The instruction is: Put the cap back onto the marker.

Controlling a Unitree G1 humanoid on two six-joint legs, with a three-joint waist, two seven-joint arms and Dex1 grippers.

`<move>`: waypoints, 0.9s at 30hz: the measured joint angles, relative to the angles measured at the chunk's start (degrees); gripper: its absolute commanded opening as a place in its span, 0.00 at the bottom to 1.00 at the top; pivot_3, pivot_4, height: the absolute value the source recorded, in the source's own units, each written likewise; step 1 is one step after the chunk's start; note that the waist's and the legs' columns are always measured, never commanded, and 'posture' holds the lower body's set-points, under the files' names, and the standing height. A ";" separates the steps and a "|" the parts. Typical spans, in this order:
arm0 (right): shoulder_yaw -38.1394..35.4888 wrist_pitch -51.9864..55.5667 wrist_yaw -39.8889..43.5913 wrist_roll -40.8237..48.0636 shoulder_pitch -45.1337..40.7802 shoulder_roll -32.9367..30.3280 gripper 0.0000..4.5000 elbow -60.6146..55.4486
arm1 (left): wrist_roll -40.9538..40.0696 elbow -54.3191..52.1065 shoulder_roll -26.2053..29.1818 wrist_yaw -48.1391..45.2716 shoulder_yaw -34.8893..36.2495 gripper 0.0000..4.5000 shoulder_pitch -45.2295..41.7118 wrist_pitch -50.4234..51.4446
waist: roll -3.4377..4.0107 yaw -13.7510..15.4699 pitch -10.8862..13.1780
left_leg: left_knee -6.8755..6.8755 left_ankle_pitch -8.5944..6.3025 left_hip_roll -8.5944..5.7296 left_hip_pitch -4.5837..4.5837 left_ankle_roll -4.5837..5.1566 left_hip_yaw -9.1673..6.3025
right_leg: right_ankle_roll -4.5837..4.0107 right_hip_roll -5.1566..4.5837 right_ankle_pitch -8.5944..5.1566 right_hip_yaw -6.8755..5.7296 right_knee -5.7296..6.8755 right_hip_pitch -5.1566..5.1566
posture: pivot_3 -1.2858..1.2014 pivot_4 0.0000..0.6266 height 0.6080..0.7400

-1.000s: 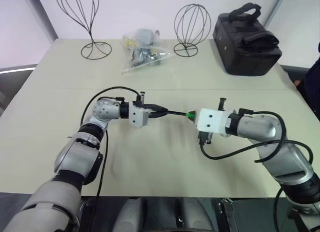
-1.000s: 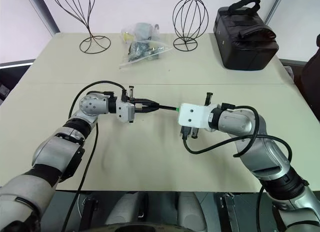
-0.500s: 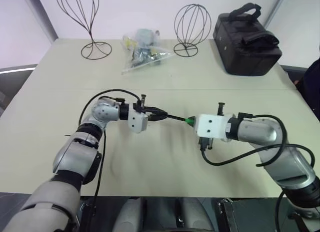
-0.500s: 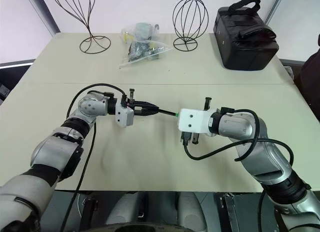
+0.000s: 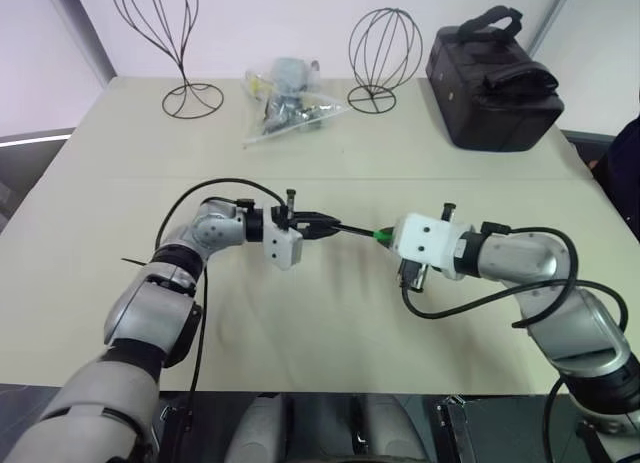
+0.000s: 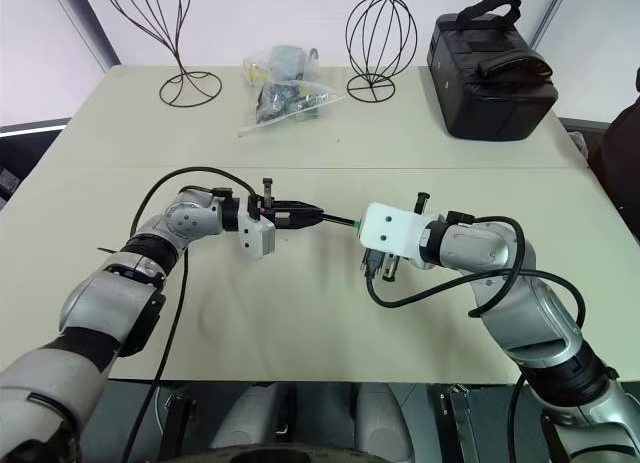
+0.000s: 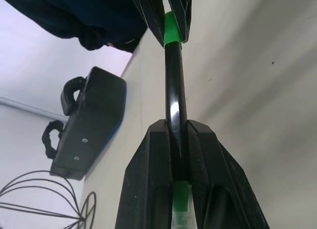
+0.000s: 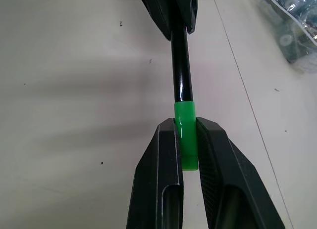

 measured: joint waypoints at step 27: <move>0.60 0.95 -0.78 -0.12 -1.01 0.38 0.06 0.00 | 2.26 0.25 0.60 5.05 -2.07 0.00 -0.86 -0.70 | 0.00 -0.01 0.00 | 0.00 0.00 0.00 0.00 0.00 0.01 | 0.00 0.00 0.00 0.00 0.00 0.00 | 0.52 0.24 1.00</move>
